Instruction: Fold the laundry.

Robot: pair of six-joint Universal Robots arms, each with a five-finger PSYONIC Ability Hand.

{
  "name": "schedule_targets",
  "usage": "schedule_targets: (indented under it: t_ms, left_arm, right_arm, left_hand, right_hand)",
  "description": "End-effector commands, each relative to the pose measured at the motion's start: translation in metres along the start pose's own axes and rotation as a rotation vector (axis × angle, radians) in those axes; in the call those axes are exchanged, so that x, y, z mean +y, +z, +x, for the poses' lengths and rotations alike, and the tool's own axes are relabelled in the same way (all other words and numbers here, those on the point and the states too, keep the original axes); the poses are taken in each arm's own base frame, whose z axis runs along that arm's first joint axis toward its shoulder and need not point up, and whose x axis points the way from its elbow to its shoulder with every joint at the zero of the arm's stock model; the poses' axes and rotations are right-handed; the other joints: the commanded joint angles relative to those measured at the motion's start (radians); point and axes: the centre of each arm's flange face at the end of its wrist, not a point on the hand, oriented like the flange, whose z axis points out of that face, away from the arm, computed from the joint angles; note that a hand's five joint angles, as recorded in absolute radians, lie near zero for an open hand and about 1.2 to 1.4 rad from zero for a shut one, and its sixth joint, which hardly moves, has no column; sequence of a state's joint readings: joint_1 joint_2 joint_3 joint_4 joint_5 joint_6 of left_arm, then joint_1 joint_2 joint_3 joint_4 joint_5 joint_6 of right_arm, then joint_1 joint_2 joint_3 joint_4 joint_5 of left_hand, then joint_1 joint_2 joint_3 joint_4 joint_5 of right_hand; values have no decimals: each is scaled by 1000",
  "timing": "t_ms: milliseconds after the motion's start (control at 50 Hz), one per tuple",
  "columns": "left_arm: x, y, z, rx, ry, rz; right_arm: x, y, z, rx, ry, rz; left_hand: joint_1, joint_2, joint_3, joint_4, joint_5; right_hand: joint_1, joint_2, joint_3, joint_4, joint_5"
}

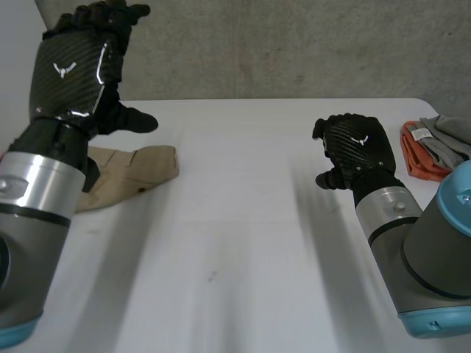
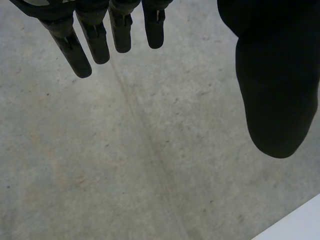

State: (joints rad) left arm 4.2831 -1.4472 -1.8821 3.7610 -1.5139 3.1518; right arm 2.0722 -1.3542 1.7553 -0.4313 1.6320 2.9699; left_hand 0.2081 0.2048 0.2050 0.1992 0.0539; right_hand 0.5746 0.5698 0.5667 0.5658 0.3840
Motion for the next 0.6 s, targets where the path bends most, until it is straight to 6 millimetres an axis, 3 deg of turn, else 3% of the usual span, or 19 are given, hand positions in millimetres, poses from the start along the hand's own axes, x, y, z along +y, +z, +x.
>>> schedule_targets:
  t_ms: [20, 60, 140, 200, 220, 360, 500, 560, 580, 600]
  left_arm:
    - [8, 24, -39, -126, 49, -217]
    - [20, 31, -53, -162, 77, -308]
    - [65, 39, -101, -253, 188, -606]
    - [88, 42, -122, -275, 234, -708]
    - [104, 47, -139, -292, 273, -737]
    - [185, 63, -203, -349, 425, -759]
    - [247, 60, -225, -313, 533, -777]
    - [253, 61, -223, -293, 554, -769]
    - [252, 64, -223, -292, 563, -755]
    - [250, 65, -222, -296, 567, -745]
  right_arm:
    - [1, 2, -5, -29, -41, -11]
    - [2, 2, -8, -49, -66, -27]
    - [4, 4, -9, -108, -128, -89]
    - [5, 6, -7, -131, -136, -116]
    - [6, 7, -4, -140, -132, -133]
    - [10, 10, 1, -156, -130, -149]
    - [16, 10, 0, -160, -132, -162]
    - [16, 10, 0, -160, -134, -161]
    - [17, 10, 0, -158, -134, -160]
    - [17, 10, -1, -159, -134, -159]
  left_hand:
    - [-34, -30, -30, -25, -54]
    - [-34, -30, -30, -25, -54]
    - [-34, -30, -30, -25, -54]
    - [-34, -30, -30, -25, -54]
    - [-34, -30, -30, -25, -54]
    - [-34, -30, -30, -25, -54]
    - [-34, -30, -30, -25, -54]
    - [233, 236, 236, 242, 213]
    - [708, 711, 711, 717, 688]
    - [945, 949, 948, 954, 925]
  right_hand:
    - [-376, -371, -368, -367, -360]
    - [-400, -395, -392, -391, -384]
    - [-400, -395, -392, -391, -384]
    - [-400, -395, -392, -391, -384]
    - [-400, -395, -392, -391, -384]
    - [-400, -395, -392, -391, -384]
    - [-400, -395, -392, -391, -384]
    - [-400, -395, -392, -391, -384]
    - [-400, -395, -392, -391, -384]
    - [-400, -395, -392, -391, -384]
